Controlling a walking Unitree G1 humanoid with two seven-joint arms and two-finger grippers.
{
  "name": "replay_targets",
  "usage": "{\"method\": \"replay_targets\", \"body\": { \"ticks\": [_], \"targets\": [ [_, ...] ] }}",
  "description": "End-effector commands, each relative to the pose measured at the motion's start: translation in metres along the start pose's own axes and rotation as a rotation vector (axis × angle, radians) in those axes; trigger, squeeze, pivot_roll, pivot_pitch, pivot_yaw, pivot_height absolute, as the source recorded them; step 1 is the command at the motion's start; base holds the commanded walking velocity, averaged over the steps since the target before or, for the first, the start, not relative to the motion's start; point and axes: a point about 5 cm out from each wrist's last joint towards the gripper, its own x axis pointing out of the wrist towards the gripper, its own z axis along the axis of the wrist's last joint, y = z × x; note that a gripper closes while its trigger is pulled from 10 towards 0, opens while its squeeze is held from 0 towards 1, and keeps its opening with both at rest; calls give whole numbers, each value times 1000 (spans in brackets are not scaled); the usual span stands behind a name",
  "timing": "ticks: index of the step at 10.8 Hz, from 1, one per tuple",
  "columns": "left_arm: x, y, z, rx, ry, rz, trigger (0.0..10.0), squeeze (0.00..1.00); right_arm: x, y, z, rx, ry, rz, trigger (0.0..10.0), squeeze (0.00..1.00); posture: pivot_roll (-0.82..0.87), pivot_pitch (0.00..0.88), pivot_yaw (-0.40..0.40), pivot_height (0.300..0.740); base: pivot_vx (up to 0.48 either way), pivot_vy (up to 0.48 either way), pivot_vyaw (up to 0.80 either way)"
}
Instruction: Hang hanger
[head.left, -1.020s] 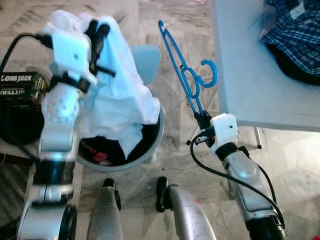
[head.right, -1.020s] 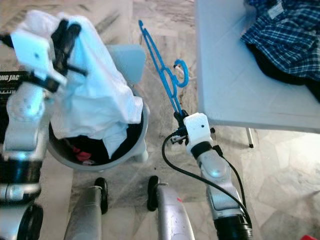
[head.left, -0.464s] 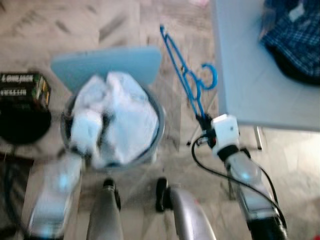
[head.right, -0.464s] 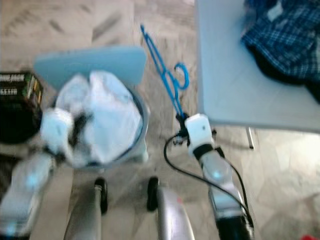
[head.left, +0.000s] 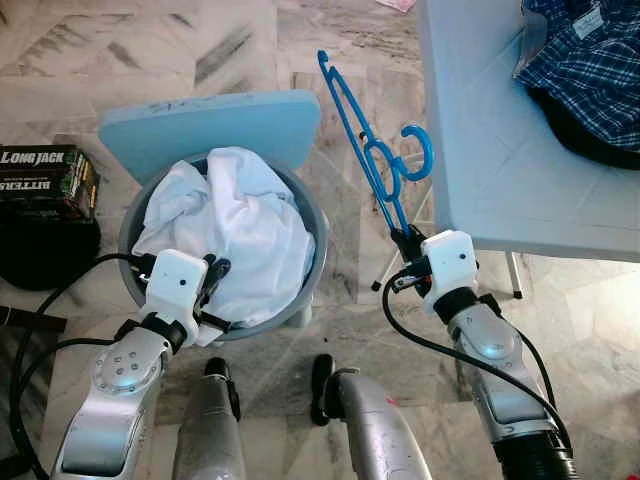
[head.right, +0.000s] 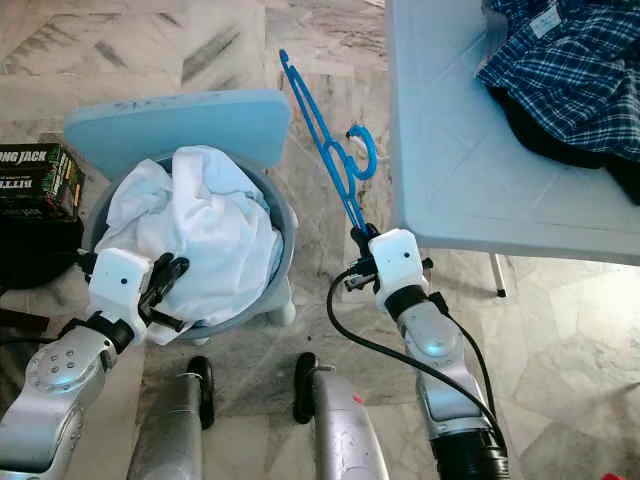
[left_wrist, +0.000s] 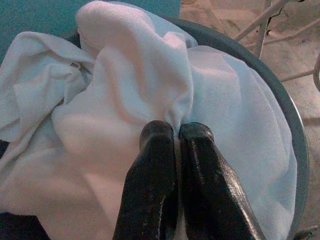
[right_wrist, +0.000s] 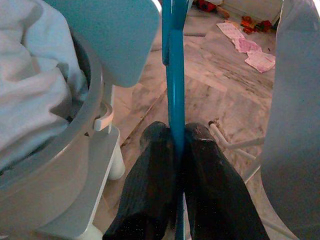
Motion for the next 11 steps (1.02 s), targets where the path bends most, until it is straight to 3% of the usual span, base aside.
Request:
{"method": "replay_targets", "body": {
  "ticks": [1, 6, 7, 8, 9, 10, 11],
  "targets": [
    [-3, -5, -2, -11, 14, -16, 0, 0, -4, 0, -5, -1, 18, 7, 10000, 0, 103, 355, -130, 740, 0, 0, 0],
    [-3, -5, -2, -11, 14, -16, 0, 0, -4, 0, -5, -1, 18, 7, 10000, 0, 103, 355, -130, 740, 0, 0, 0],
    [-7, -9, -6, -31, 69, -30, 0, 0, -3, 0, -5, -2, 17, 8, 10000, 0, 104, 357, -130, 740, 0, 0, 0],
    [1, 5, 4, 177, 12, 48, 10000, 0, 14, 1, -1, 1, -18, -4, 10000, 0, 140, 330, -108, 740, 0, 0, 0],
    [4, 10, 5, 137, -9, 58, 10000, 0, 16, 2, 0, -1, -20, -9, 10000, 0, 134, 313, -118, 740, 0, 0, 0],
    [8, 15, -2, 69, 7, 85, 10000, 1000, 15, 3, 0, -6, -25, -2, 10000, 0, 124, 289, -129, 740, 0, 0, 0],
    [10, 17, -7, 51, 20, 109, 10000, 1000, 12, -1, -1, -12, -22, -1, 10000, 0, 114, 280, -140, 740, 0, 0, 0]
  ]
}}
